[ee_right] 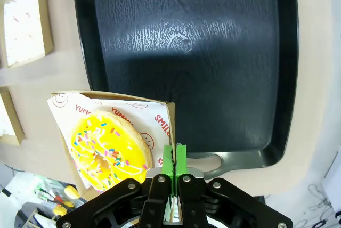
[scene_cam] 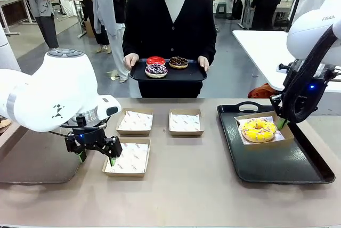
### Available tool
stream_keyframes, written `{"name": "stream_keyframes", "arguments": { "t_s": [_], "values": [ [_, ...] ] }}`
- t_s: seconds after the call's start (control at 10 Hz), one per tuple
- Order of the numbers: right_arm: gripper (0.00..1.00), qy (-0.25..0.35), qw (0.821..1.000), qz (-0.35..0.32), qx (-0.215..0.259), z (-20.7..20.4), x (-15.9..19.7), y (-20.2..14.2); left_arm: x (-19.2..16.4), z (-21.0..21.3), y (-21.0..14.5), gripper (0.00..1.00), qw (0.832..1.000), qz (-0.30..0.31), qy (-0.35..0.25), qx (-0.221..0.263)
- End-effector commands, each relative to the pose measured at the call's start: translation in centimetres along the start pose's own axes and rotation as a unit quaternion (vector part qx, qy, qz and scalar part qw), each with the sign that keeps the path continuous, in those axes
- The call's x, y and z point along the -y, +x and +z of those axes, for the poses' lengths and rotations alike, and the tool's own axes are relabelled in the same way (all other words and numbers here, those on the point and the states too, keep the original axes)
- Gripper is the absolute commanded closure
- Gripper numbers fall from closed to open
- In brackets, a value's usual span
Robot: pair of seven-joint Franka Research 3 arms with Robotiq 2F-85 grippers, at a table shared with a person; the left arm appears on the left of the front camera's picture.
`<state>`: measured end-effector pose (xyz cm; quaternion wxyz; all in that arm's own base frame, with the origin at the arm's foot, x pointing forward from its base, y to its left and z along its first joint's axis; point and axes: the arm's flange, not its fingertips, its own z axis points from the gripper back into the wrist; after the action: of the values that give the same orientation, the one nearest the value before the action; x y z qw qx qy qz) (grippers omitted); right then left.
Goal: Individually package the donuts and arrange them on the tray.
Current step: Place the picked Paper togo box on the Handle tray while simultaneously picking up another Paper togo box from the table with the other hand.
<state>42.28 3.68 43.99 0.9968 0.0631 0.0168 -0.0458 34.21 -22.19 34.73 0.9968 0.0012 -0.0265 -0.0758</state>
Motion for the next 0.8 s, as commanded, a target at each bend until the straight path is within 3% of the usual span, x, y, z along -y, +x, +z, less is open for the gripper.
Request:
{"name": "stream_keyframes", "arguments": {
  "t_s": [0.0,0.7],
  "values": [
    [0.99,-0.004,1.0,0.003,0.0,0.0,0.0,0.0,0.0,0.3,-0.3,0.0,1.0,-0.001,0.007,0.0],
    [0.99,-0.049,0.998,0.021,0.019,-5.0,1.2,-1.9,-0.4,-0.3,0.7,0.0,1.0,-0.002,0.007,0.02]
  ]
}}
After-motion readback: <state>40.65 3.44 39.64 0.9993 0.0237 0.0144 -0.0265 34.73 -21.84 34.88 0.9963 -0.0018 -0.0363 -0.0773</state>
